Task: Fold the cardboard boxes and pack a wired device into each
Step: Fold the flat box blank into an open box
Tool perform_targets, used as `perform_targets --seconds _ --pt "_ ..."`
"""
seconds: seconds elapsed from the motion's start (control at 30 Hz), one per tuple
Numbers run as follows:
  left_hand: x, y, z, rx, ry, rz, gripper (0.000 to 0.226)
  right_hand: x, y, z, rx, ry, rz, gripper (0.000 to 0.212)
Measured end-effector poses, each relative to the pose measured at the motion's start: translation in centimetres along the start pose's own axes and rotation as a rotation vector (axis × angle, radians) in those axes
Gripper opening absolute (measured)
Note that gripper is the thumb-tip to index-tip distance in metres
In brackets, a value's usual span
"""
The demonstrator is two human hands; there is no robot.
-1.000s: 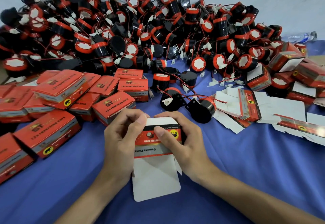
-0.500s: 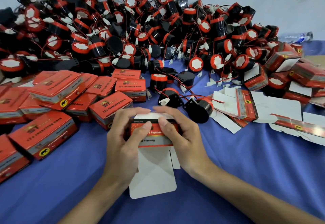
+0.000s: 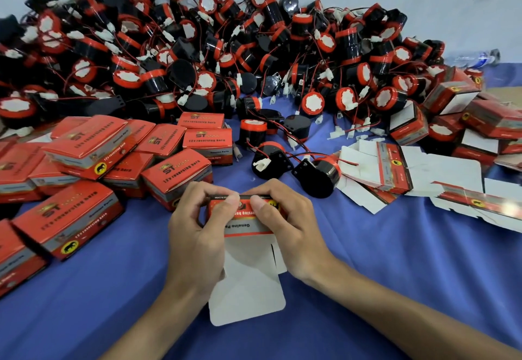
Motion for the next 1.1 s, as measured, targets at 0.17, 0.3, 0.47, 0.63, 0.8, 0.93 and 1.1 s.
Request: perform_targets --seconds 0.17,0.3,0.47,0.63,0.8,0.93,1.1 --pt "0.0 0.3 0.4 0.016 0.037 -0.067 0.027 0.0 -0.4 0.1 0.018 0.017 0.068 0.026" --pt "-0.3 0.5 0.6 0.059 0.066 -0.085 0.025 0.3 -0.3 -0.2 -0.013 0.072 0.026 0.018" --pt "-0.3 0.5 0.5 0.044 0.014 -0.120 0.024 0.3 -0.4 -0.8 -0.072 0.110 0.004 0.007" --pt "-0.1 0.6 0.1 -0.074 -0.065 -0.143 0.024 0.1 -0.2 -0.5 -0.013 0.145 0.029 0.009" --pt "-0.3 1.2 0.2 -0.140 0.020 -0.207 0.048 0.0 -0.3 -0.6 -0.018 -0.030 0.123 0.010" --pt "-1.0 1.4 0.1 -0.263 -0.005 -0.195 0.037 0.0 -0.3 -0.9 -0.003 -0.188 0.002 0.034" --pt "-0.8 2.2 0.2 -0.410 -0.342 -0.181 0.040 -0.6 -0.1 -0.9 0.027 -0.334 -0.252 0.054"
Point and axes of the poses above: each hand's wrist, its own y-axis towards the middle knuckle, its own x-axis out of the palm, z = x × y, the point moved 3 cm from there along y, towards the middle knuckle, and after that the axes turned 15 degrees about -z, right-handed, at the moved point
